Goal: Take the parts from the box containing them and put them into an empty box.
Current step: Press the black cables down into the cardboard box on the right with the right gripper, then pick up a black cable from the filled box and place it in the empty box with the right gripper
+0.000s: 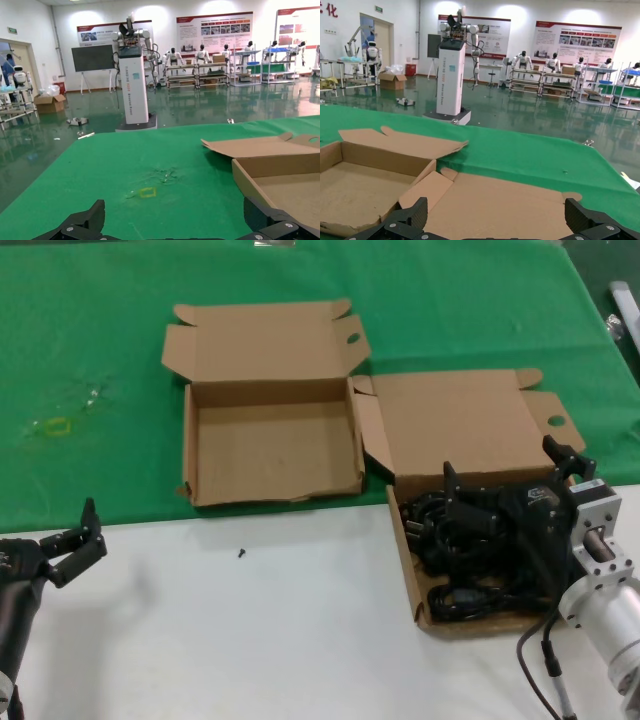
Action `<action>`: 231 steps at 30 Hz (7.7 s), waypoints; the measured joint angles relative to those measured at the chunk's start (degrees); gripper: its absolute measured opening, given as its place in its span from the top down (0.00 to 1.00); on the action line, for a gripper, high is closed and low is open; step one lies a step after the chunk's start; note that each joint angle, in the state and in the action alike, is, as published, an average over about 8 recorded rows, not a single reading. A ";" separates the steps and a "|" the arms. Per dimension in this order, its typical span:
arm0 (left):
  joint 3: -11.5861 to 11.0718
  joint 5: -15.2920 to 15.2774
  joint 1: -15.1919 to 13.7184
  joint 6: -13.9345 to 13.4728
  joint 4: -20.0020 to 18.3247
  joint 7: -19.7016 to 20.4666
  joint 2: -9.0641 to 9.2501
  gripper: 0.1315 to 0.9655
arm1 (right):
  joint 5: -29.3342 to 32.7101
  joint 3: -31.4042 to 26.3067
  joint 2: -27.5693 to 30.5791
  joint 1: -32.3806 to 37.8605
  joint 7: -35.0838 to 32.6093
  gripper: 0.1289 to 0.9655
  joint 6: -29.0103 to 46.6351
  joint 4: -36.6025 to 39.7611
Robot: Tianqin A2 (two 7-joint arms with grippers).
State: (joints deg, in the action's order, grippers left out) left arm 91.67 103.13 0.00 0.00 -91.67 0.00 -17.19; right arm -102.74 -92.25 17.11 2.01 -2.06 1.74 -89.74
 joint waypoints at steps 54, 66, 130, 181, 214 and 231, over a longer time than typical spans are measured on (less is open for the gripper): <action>0.00 0.00 0.00 0.00 0.00 0.00 0.00 0.50 | -2.54 -6.89 29.38 8.81 5.10 0.00 20.04 -3.49; 0.00 0.00 0.00 0.00 0.00 0.00 0.00 0.75 | -1.21 -11.81 37.56 24.01 1.42 0.00 45.10 1.93; 0.00 -0.03 0.00 0.00 0.00 0.03 0.00 0.99 | 11.02 -20.16 26.33 44.38 -33.04 0.47 65.62 39.35; 0.00 -0.02 0.00 0.00 0.00 0.02 0.00 0.99 | 11.38 -21.40 16.96 54.56 -24.07 0.89 64.38 37.25; 0.00 -0.02 0.00 0.00 0.00 0.02 0.00 0.99 | 11.82 -20.06 -10.02 70.98 -53.54 0.89 50.76 80.06; 0.00 -0.02 0.00 0.00 0.00 0.02 0.00 0.99 | 10.64 -15.86 -13.18 72.14 -64.39 0.82 44.49 87.99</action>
State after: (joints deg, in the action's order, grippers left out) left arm 91.68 103.11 0.00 0.00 -91.67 0.02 -17.19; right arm -92.10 -108.11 3.93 74.15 -66.45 46.23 -1.75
